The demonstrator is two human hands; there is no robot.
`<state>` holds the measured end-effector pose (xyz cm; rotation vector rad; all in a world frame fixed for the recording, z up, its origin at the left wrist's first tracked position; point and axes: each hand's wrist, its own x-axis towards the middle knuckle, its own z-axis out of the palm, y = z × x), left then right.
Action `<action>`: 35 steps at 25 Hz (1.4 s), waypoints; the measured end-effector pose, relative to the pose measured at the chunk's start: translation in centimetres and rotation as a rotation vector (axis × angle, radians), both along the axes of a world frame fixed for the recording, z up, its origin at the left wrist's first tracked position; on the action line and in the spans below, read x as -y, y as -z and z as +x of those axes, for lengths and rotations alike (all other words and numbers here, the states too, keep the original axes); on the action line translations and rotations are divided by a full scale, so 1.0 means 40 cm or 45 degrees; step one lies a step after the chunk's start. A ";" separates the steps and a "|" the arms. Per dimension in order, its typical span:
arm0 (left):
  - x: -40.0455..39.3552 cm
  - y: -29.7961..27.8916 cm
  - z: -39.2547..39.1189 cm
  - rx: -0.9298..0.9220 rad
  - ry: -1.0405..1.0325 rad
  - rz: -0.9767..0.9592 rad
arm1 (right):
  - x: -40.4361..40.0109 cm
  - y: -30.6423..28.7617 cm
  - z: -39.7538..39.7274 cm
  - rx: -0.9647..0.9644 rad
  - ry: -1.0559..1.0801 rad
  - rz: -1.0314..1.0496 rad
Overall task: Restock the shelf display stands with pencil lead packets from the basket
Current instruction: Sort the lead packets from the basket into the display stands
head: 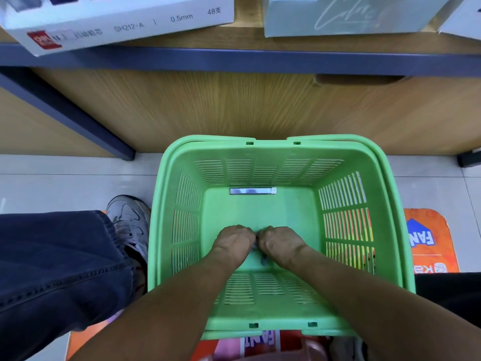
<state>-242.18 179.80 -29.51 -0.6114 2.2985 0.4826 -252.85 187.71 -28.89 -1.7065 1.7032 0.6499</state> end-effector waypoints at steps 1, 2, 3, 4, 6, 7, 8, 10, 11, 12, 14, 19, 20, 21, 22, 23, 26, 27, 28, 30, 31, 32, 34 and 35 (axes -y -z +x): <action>0.002 -0.006 0.000 -0.026 -0.112 0.049 | 0.000 -0.001 -0.005 0.017 0.079 0.006; 0.008 -0.010 0.003 -0.082 -0.301 0.119 | 0.000 -0.001 -0.012 0.044 0.210 0.006; 0.016 -0.005 0.005 -0.137 -0.553 0.212 | -0.001 -0.003 -0.023 0.079 0.378 -0.004; 0.024 0.000 0.004 -0.181 -0.809 0.311 | -0.001 -0.004 -0.036 0.129 0.556 -0.019; 0.034 -0.002 0.005 -0.223 -1.240 0.522 | 0.000 -0.007 -0.057 0.218 0.801 -0.019; 0.037 -0.004 0.002 -0.245 -1.416 0.652 | 0.001 -0.010 -0.063 0.232 0.840 -0.018; 0.039 -0.009 0.002 -0.267 -1.560 0.781 | 0.003 -0.012 -0.066 0.238 0.889 -0.011; 0.042 -0.013 0.006 -0.295 -1.670 0.889 | 0.008 -0.017 -0.064 0.290 1.003 0.042; 0.040 -0.012 0.007 -0.290 -1.652 0.875 | 0.011 -0.017 -0.058 0.335 1.037 0.103; 0.037 -0.010 0.008 -0.273 -1.625 0.852 | 0.012 -0.017 -0.047 0.350 1.022 0.160; 0.033 -0.004 0.013 -0.241 -1.566 0.825 | 0.012 -0.013 -0.020 0.290 0.941 0.199; 0.038 0.008 0.025 -0.265 -1.646 0.769 | 0.028 -0.007 0.012 0.183 0.993 0.104; 0.043 0.006 0.022 -0.298 -1.733 0.811 | 0.037 -0.007 0.002 0.280 1.109 0.096; 0.048 0.004 0.016 -0.331 -1.802 0.891 | 0.047 -0.013 -0.011 0.428 1.283 0.095; 0.052 -0.003 0.011 -0.350 -1.832 0.981 | 0.054 -0.020 -0.024 0.603 1.463 0.100; 0.055 -0.011 0.005 -0.357 -1.824 1.055 | 0.059 -0.030 -0.036 0.783 1.609 0.103; 0.070 -0.042 -0.005 -0.370 -1.780 1.202 | 0.063 -0.058 -0.068 1.130 1.707 0.107; 0.076 -0.048 -0.005 -0.369 -1.766 1.250 | 0.065 -0.067 -0.072 1.181 1.707 0.095; 0.083 -0.053 -0.004 -0.363 -1.735 1.286 | 0.066 -0.069 -0.077 1.188 1.687 0.058; 0.090 -0.062 0.002 -0.339 -1.639 1.298 | 0.075 -0.066 -0.083 1.114 1.594 -0.023; 0.091 -0.063 0.005 -0.335 -1.604 1.292 | 0.082 -0.063 -0.083 1.078 1.564 -0.041; 0.090 -0.065 0.006 -0.341 -1.590 1.281 | 0.090 -0.055 -0.081 1.046 1.564 -0.059; 0.084 -0.061 0.003 -0.381 -1.643 1.197 | 0.105 -0.042 -0.081 0.943 1.586 -0.146; 0.084 -0.053 0.000 -0.400 -1.700 1.119 | 0.112 -0.037 -0.084 0.830 1.539 -0.238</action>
